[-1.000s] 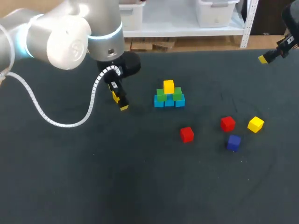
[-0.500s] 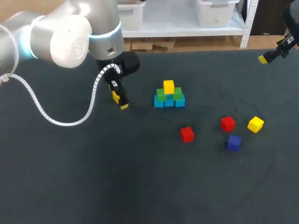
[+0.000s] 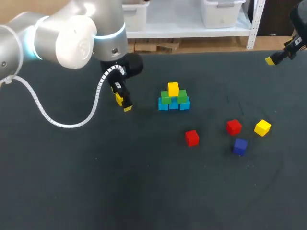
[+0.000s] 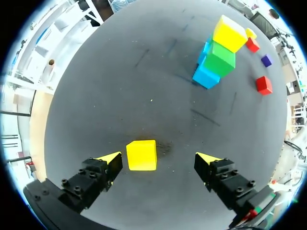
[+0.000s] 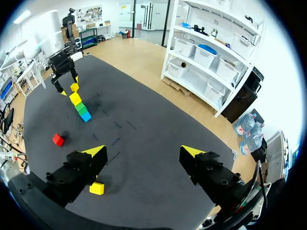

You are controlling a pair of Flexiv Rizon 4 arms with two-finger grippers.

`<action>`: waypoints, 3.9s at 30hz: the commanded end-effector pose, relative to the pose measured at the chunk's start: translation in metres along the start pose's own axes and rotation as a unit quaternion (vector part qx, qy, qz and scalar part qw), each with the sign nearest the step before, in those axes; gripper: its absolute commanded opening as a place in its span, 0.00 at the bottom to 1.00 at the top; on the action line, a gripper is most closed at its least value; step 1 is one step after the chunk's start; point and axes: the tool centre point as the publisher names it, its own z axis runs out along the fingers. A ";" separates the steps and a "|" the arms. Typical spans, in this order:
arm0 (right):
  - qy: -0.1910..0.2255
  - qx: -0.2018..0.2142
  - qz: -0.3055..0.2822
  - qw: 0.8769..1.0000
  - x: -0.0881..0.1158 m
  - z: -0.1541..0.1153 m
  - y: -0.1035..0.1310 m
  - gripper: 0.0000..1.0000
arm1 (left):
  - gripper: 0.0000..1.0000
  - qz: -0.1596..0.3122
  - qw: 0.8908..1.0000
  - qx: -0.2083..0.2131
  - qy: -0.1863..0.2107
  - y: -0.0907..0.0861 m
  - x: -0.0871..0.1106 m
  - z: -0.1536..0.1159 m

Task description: Place the blue cubes, place green cubes on the blue cubes, place the yellow cubes on the green cubes, then place the red cubes on the yellow cubes, and place purple cube on the red cubes.

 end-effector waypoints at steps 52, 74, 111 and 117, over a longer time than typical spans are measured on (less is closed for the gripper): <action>0.000 -0.002 0.000 1.000 -0.001 0.001 -0.001 1.00 | 0.00 0.128 0.991 -0.013 -0.039 -0.052 -0.066 -0.084; 0.000 -0.002 0.000 1.000 -0.001 0.001 -0.001 1.00 | 0.00 0.166 0.986 -0.014 -0.018 -0.069 -0.101 -0.066; 0.000 -0.002 0.000 1.000 -0.001 0.001 -0.001 1.00 | 0.00 0.173 0.985 -0.018 -0.011 -0.065 -0.109 -0.054; 0.000 -0.002 0.000 1.000 -0.001 0.001 -0.001 1.00 | 0.00 0.173 0.985 -0.020 -0.011 -0.065 -0.110 -0.054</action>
